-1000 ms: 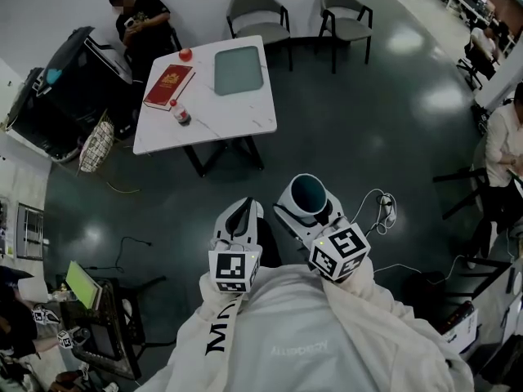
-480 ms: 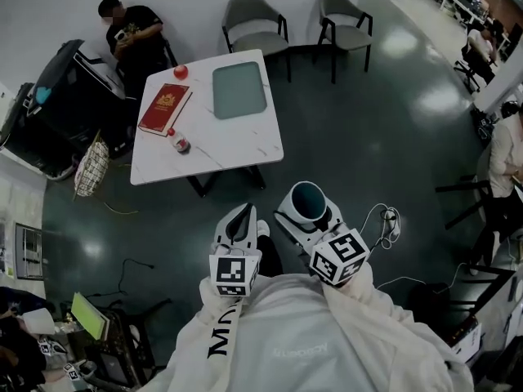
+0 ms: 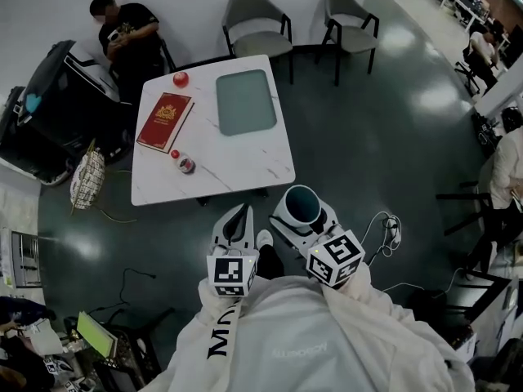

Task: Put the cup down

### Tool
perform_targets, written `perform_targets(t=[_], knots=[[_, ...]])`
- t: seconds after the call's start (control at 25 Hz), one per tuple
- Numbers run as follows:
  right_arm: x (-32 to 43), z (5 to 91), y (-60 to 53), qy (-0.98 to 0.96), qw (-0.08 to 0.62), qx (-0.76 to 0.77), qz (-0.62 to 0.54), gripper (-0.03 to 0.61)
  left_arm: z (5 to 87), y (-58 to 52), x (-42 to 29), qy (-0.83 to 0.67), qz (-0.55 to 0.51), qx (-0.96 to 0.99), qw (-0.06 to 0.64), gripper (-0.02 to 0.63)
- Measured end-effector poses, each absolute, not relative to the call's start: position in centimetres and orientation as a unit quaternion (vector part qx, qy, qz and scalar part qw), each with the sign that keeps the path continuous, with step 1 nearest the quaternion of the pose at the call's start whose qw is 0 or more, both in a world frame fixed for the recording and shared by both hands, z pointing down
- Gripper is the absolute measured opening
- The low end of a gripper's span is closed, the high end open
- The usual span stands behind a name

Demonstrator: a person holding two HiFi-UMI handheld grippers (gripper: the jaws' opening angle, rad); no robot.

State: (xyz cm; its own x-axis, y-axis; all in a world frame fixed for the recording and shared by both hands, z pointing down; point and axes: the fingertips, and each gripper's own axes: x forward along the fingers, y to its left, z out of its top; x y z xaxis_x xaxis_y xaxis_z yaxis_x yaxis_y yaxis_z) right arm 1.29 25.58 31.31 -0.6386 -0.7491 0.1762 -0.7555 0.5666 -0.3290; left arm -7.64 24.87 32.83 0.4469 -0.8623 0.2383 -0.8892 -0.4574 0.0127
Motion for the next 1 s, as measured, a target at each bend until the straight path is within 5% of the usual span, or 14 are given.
perform_targets(t=[1.0], knots=[[-2.6,32.4,9.9,-0.859,0.025,0.471,0.197,0.377,33.8,7.7,-11.2,-0.469,0.094,0.875,0.080,0.011]])
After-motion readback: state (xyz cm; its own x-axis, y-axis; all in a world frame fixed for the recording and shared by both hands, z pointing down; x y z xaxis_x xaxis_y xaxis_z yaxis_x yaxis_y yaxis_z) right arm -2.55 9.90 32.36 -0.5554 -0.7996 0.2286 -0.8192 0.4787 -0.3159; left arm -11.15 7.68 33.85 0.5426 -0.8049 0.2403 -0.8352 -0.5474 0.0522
